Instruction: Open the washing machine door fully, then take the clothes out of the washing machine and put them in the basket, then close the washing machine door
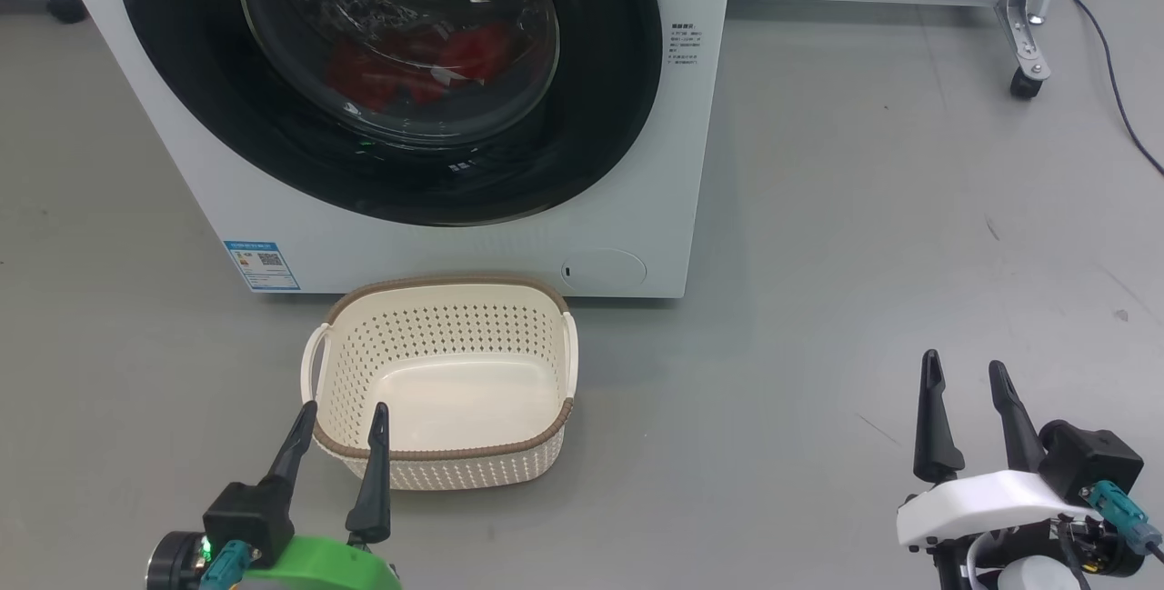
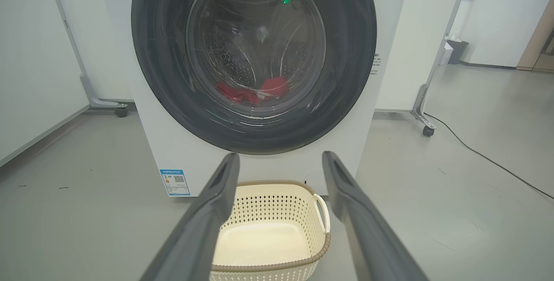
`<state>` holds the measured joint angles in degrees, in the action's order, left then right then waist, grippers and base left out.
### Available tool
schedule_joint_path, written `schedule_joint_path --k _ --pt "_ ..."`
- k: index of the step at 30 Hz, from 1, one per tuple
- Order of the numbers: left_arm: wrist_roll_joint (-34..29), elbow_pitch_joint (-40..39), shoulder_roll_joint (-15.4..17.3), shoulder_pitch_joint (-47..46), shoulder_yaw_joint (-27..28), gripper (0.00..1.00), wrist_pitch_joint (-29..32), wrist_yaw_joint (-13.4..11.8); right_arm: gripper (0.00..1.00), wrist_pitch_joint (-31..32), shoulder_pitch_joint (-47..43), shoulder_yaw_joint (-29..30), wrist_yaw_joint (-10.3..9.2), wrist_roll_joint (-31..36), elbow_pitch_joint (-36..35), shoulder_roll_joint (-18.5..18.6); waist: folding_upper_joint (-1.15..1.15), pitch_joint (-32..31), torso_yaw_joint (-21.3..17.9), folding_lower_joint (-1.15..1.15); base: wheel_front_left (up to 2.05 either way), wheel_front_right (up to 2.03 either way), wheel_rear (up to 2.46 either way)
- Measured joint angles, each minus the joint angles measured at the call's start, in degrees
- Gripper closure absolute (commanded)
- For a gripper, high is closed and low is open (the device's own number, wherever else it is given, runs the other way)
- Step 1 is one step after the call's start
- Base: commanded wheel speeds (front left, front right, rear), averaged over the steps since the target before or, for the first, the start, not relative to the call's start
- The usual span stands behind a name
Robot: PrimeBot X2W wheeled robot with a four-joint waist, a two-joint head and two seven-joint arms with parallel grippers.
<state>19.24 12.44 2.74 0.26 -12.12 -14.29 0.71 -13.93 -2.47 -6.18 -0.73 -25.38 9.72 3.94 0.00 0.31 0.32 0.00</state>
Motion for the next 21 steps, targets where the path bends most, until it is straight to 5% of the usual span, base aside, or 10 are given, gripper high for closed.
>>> schedule_joint_path --k 21 --pt "0.0 0.5 0.0 0.0 -0.2 0.0 0.0 0.0 0.0 0.0 0.9 0.0 0.0 0.3 0.8 -0.1 0.0 -0.3 0.3 0.0 0.0 0.0 0.0"
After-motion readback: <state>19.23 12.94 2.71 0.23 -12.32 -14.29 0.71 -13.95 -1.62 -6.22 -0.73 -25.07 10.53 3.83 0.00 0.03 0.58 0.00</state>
